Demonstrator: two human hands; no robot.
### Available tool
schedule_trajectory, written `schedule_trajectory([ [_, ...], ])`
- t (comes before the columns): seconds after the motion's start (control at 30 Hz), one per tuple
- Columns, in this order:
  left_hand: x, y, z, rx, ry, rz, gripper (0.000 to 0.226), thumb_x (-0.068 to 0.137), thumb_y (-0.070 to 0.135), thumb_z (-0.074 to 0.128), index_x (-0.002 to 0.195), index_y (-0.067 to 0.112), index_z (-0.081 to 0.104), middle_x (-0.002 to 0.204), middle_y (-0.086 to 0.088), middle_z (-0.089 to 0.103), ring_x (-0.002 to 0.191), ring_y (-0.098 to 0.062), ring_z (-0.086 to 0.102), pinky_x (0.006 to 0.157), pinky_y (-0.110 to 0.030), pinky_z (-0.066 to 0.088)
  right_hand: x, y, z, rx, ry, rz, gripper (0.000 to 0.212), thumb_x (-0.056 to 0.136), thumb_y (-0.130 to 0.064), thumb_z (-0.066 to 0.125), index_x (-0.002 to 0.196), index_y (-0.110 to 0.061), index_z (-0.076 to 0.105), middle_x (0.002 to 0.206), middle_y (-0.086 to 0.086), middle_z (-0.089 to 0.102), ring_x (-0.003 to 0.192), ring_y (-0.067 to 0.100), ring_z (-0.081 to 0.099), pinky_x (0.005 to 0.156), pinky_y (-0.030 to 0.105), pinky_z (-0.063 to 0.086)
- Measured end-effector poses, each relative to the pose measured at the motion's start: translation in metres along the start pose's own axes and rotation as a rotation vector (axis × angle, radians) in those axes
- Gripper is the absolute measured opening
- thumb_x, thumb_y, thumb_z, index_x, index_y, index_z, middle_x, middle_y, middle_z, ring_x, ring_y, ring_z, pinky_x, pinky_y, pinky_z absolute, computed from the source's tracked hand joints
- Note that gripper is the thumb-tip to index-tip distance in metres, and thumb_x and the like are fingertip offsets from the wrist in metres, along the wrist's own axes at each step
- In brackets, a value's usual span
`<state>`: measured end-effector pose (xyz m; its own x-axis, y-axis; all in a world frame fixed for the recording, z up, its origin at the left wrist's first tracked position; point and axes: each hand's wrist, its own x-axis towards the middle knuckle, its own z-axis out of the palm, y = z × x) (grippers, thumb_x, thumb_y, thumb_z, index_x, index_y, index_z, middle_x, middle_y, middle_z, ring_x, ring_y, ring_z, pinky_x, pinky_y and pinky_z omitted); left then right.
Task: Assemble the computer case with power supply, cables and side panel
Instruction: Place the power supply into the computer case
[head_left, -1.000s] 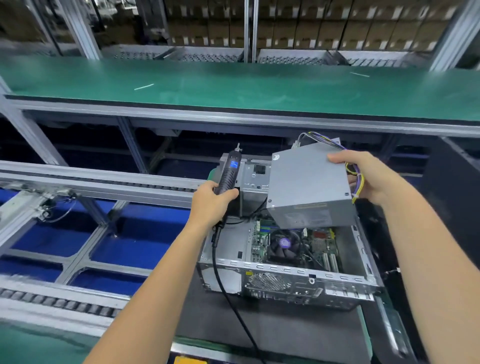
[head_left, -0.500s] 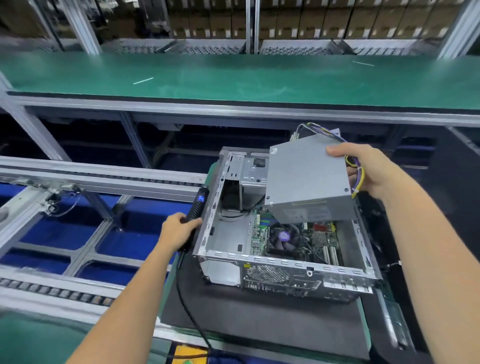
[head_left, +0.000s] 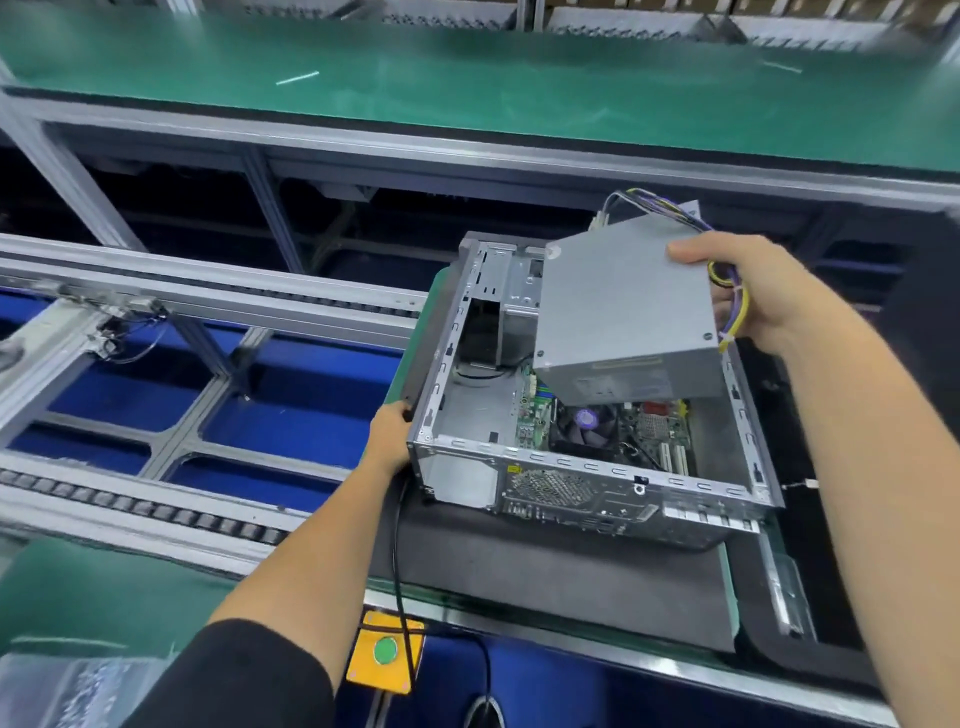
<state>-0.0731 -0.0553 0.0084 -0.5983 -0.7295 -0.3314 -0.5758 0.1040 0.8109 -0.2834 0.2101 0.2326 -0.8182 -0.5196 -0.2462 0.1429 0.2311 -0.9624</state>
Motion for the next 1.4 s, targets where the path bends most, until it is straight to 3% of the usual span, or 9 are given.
schedule_trajectory([
  [0.07, -0.001, 0.002, 0.001, -0.028, -0.017, 0.032, 0.019, 0.09, 0.005, 0.055, 0.073, 0.012, 0.052, 0.072, -0.005, 0.054, 0.077, -0.023, 0.049, 0.063, -0.028, 0.043, -0.001, 0.0, 0.007, -0.026, 0.003, -0.001, 0.022, 0.074, -0.035, 0.077, 0.085, -0.02, 0.065, 0.05, -0.01, 0.057, 0.034, 0.006, 0.045, 0.037, 0.016, 0.03],
  [0.13, -0.002, 0.006, 0.001, -0.042, -0.028, 0.062, 0.015, 0.092, 0.006, 0.055, 0.08, 0.015, 0.052, 0.077, 0.001, 0.054, 0.077, -0.022, 0.053, 0.063, -0.024, 0.048, -0.003, 0.0, 0.013, -0.035, -0.002, -0.002, 0.025, 0.073, -0.036, 0.077, 0.09, -0.021, 0.067, 0.053, -0.01, 0.059, 0.035, 0.006, 0.044, 0.039, 0.019, 0.028],
  [0.2, -0.001, 0.007, 0.0, 0.063, -0.011, 0.087, 0.01, 0.09, 0.0, 0.056, 0.083, 0.007, 0.057, 0.079, -0.009, 0.056, 0.079, -0.031, 0.055, 0.062, -0.029, 0.049, -0.005, 0.002, 0.019, 0.001, -0.02, -0.008, 0.018, 0.076, -0.032, 0.077, 0.087, -0.02, 0.069, 0.053, -0.011, 0.061, 0.035, 0.005, 0.048, 0.038, 0.015, 0.034],
  [0.3, 0.005, 0.002, -0.001, 0.225, -0.02, 0.094, 0.011, 0.087, 0.0, 0.058, 0.092, -0.009, 0.06, 0.094, -0.026, 0.056, 0.089, -0.045, 0.056, 0.075, -0.044, 0.049, -0.009, 0.004, 0.026, 0.047, -0.039, -0.017, 0.013, 0.077, -0.029, 0.076, 0.078, -0.02, 0.067, 0.046, -0.012, 0.057, 0.033, 0.005, 0.051, 0.039, 0.014, 0.039],
  [0.43, 0.011, 0.0, -0.005, 0.183, -0.024, 0.03, 0.033, 0.093, 0.012, 0.056, 0.122, -0.004, 0.055, 0.119, -0.023, 0.06, 0.109, -0.04, 0.057, 0.091, -0.044, 0.047, -0.01, 0.006, 0.026, 0.032, 0.004, -0.005, 0.045, 0.058, -0.039, 0.083, 0.095, -0.017, 0.074, 0.066, -0.006, 0.069, 0.048, 0.012, 0.062, 0.053, 0.027, 0.05],
  [0.8, 0.021, -0.004, -0.004, 0.262, -0.013, -0.001, 0.033, 0.089, 0.01, 0.059, 0.113, -0.012, 0.055, 0.114, -0.031, 0.06, 0.108, -0.047, 0.056, 0.089, -0.051, 0.048, -0.012, 0.013, 0.017, 0.016, 0.037, -0.027, 0.052, 0.056, -0.04, 0.085, 0.1, -0.014, 0.074, 0.075, -0.002, 0.073, 0.046, 0.013, 0.063, 0.039, 0.02, 0.043],
  [1.07, 0.027, -0.012, -0.005, 0.127, -0.018, -0.058, 0.036, 0.089, 0.005, 0.054, 0.117, -0.017, 0.048, 0.122, -0.038, 0.052, 0.116, -0.055, 0.047, 0.096, -0.06, 0.042, -0.012, 0.015, 0.013, 0.011, 0.038, -0.032, 0.055, 0.058, -0.038, 0.086, 0.104, -0.012, 0.071, 0.09, 0.003, 0.078, 0.068, 0.021, 0.072, 0.062, 0.034, 0.055],
  [1.23, 0.013, 0.006, -0.011, 0.084, 0.236, 0.007, 0.034, 0.09, 0.019, 0.06, 0.115, -0.004, 0.058, 0.12, -0.023, 0.057, 0.109, -0.039, 0.054, 0.093, -0.048, 0.047, -0.012, 0.014, 0.011, 0.0, 0.031, -0.054, 0.062, 0.057, -0.04, 0.086, 0.108, -0.01, 0.07, 0.087, 0.003, 0.078, 0.064, 0.02, 0.07, 0.057, 0.03, 0.05],
  [1.4, -0.002, 0.068, -0.027, -0.141, 0.538, 0.218, 0.015, 0.085, 0.023, 0.055, 0.086, 0.008, 0.056, 0.098, -0.011, 0.055, 0.09, -0.027, 0.05, 0.087, -0.044, 0.043, -0.012, 0.012, 0.007, 0.037, 0.015, -0.088, 0.068, 0.056, -0.042, 0.086, 0.111, -0.008, 0.068, 0.077, 0.0, 0.074, 0.051, 0.017, 0.064, 0.047, 0.026, 0.046],
])
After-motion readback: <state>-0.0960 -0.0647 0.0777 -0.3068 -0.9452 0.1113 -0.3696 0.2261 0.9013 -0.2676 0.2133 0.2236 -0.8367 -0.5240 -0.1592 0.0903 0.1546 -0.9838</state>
